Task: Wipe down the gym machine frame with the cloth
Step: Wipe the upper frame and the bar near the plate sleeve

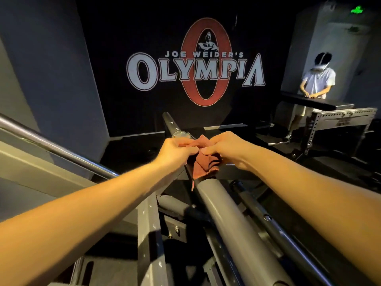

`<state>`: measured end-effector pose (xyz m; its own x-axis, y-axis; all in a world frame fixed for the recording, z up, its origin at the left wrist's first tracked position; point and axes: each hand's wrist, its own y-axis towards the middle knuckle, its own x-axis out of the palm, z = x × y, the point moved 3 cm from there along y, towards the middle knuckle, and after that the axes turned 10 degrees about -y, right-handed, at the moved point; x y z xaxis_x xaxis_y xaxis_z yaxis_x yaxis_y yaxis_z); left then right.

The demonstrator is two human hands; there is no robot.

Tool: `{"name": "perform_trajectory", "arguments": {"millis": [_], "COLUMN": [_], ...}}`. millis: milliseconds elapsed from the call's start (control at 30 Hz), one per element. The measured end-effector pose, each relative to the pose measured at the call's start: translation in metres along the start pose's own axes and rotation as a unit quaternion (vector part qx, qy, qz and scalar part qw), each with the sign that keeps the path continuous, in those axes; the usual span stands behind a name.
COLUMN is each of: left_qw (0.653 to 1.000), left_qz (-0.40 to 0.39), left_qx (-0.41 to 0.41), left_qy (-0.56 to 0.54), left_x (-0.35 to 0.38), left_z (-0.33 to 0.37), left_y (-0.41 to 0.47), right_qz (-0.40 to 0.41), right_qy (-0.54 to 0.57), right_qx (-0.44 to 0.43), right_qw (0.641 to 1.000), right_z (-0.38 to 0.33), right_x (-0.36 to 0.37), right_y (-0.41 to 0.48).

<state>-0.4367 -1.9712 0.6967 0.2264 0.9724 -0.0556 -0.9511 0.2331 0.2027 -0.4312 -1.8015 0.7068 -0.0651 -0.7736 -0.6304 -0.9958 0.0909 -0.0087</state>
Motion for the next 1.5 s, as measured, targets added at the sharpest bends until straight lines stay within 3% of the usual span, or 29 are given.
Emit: {"name": "perform_trajectory", "arguments": {"millis": [67,133,167,333,633,767,867,900,967,1000,1067,1133,1367,1500], "left_qw": [0.994,0.976,0.967,0.952,0.955,0.958,0.963,0.966,0.969,0.970,0.971,0.972,0.965,0.961], "left_qz": [0.013,0.012,-0.007,-0.166,-0.184,-0.180,-0.167,-0.162,-0.155,-0.151,-0.144,-0.139,-0.158,-0.168], "left_qx": [0.010,0.009,-0.006,-0.086,-0.087,-0.083,-0.078,-0.078,-0.077,-0.078,-0.087,-0.100,-0.128,-0.132], "left_qy": [0.105,0.216,0.255,0.242,0.214,0.209,0.195,0.189,0.176,0.173,0.168,0.162,0.166,0.176], "left_x": [-0.013,-0.024,-0.026,-0.013,-0.011,-0.012,-0.014,-0.014,-0.014,-0.014,-0.017,-0.022,-0.022,-0.024], "left_z": [-0.012,-0.021,-0.024,-0.043,-0.048,-0.050,-0.051,-0.050,-0.048,-0.047,-0.047,-0.050,-0.044,-0.038], "left_y": [0.008,0.008,0.004,-0.008,-0.003,-0.005,-0.007,-0.008,-0.010,-0.012,-0.015,-0.018,-0.023,-0.028], "right_qz": [0.087,0.206,0.224,0.119,-0.001,-0.087,-0.198,-0.183,-0.055,0.008,0.032,-0.016,-0.215,-0.359], "right_qy": [-0.084,-0.172,-0.194,-0.163,-0.154,-0.282,-0.297,-0.289,-0.306,-0.334,-0.389,-0.428,-0.359,-0.301], "right_qx": [-0.002,-0.005,-0.006,-0.027,-0.036,-0.116,-0.109,-0.113,-0.173,-0.208,-0.261,-0.281,-0.317,-0.232], "right_qw": [0.993,0.963,0.955,0.979,0.987,0.949,0.928,0.933,0.935,0.919,0.883,0.859,0.851,0.852], "right_z": [0.003,0.004,0.004,0.017,0.055,0.018,-0.006,-0.011,-0.018,-0.018,-0.010,0.001,-0.001,-0.021], "right_x": [-0.010,-0.017,-0.013,0.032,0.007,-0.012,-0.033,-0.037,-0.031,-0.021,0.009,0.023,0.021,0.029], "right_y": [0.025,0.047,0.054,0.075,-0.004,-0.057,-0.077,-0.075,-0.061,-0.057,-0.057,-0.065,-0.131,-0.149]}}
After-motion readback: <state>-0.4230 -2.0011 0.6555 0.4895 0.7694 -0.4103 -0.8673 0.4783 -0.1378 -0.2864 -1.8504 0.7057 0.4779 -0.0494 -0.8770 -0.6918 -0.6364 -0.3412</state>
